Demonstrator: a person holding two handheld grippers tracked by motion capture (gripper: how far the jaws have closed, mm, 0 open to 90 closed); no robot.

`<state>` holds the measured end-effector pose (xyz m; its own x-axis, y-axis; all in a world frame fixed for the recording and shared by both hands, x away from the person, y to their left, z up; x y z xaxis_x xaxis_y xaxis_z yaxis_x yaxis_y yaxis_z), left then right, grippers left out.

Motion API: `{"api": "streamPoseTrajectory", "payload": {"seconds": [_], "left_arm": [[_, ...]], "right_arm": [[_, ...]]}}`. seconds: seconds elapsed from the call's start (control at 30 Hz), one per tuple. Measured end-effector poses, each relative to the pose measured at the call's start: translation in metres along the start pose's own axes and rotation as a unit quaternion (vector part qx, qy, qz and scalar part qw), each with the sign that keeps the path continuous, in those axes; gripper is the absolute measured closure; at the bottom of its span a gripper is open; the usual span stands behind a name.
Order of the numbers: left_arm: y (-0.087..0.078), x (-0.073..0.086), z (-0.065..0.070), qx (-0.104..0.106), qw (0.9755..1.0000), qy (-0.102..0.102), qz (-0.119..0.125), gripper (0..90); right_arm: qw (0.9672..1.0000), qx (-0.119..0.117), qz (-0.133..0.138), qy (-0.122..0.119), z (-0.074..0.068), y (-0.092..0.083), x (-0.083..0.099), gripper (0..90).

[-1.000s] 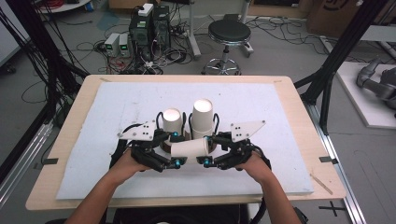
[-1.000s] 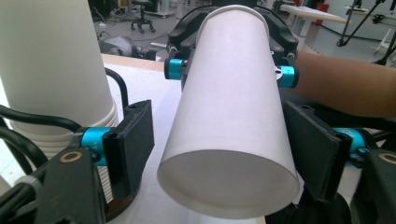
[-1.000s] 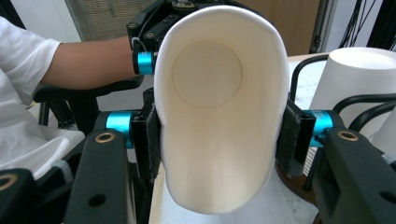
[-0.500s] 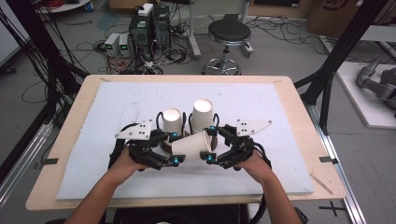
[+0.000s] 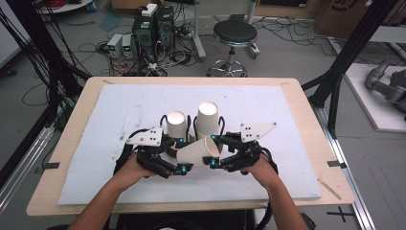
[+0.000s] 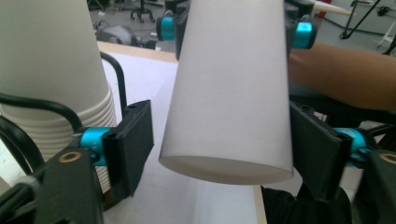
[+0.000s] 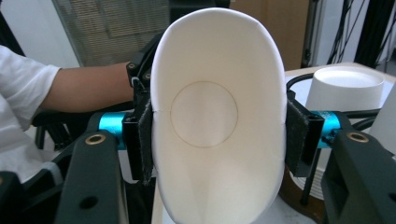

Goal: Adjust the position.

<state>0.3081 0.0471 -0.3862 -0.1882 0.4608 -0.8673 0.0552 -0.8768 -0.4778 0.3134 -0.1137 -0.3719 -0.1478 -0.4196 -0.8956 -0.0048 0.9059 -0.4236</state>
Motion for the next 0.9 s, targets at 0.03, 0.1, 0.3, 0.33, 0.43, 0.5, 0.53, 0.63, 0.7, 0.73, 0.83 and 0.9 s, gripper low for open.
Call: {"api": "streamPoseTrajectory", "payload": {"seconds": [0.03, 0.1, 0.3, 0.33, 0.43, 0.5, 0.53, 0.63, 0.7, 0.73, 0.83, 0.9], "left_arm": [[0.0004, 0.0002, -0.0002, 0.0, 1.0, 0.0, 0.0, 24.9], [0.0008, 0.0006, -0.0003, -0.001, 1.0, 0.004, -0.005, 25.0], [0.0018, 0.0023, 0.0049, 0.012, 0.9993, 0.033, -0.013, 36.5], [0.0015, 0.0016, 0.0048, 0.011, 0.9993, 0.033, -0.01, 36.5], [-0.001, -0.0002, 0.0044, 0.007, 0.9995, 0.032, -0.002, 36.4], [-0.0029, -0.0012, 0.0036, 0.006, 0.9996, 0.027, 0.006, 36.3], [-0.0041, -0.0018, 0.003, 0.006, 0.9996, 0.025, 0.012, 36.4], [-0.0067, -0.0028, 0.002, 0.004, 0.9995, 0.024, 0.019, 36.4], [-0.0058, -0.0031, 0.003, 0.006, 0.9995, 0.024, 0.02, 36.3], [-0.0052, -0.0028, 0.0034, 0.006, 0.9995, 0.025, 0.018, 36.3], [-0.0028, -0.002, 0.0042, 0.008, 0.9996, 0.023, 0.015, 36.3], [-0.0019, -0.0015, 0.0044, 0.012, 0.9996, 0.023, 0.013, 36.5]], "right_arm": [[1.0, -0.004, -0.004, 0.001, -0.0006, 0.0, 0.0004, 40.2], [1.0, -0.004, -0.008, 0.004, -0.0003, -0.0002, 0.0009, 40.5], [0.9999, -0.01, -0.009, 0.004, -0.0016, 0.0012, -0.0002, 39.4], [0.9999, -0.011, -0.006, 0.007, -0.0016, 0.0012, -0.0008, 37.0], [0.9998, -0.007, 0.01, 0.015, -0.001, 0.002, -0.0027, 28.3], [0.9996, 0.008, 0.013, 0.025, -0.0003, 0.0031, -0.0026, 15.0], [0.9995, 0.005, 0.013, 0.028, -0.0001, 0.0039, -0.0022, 15.1], [0.9994, 0.004, 0.015, 0.03, -0.0011, 0.0051, -0.0019, 15.1], [0.9994, 0.008, 0.016, 0.028, -0.0005, 0.006, -0.0022, 15.7], [0.9995, 0.006, 0.015, 0.027, -0.0007, 0.0057, -0.0022, 18.3], [0.9996, 0.008, 0.019, 0.02, 0.0005, 0.0024, -0.0028, 29.9], [0.9997, 0.007, 0.017, 0.017, -0.0006, 0.0015, -0.0027, 32.6]]}}
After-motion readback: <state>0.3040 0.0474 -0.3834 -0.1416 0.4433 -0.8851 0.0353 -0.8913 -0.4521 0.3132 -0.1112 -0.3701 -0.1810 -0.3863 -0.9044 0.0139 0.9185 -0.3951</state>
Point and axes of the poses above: each handheld gripper's, and its own axes: y roughly forward along the jaws, x roughly out of its underside, z roughly to its right, the point moved 7 cm from there along y, roughly forward along the jaws, and after that the axes turned 14 degrees about -z, right-handed, at the moved point
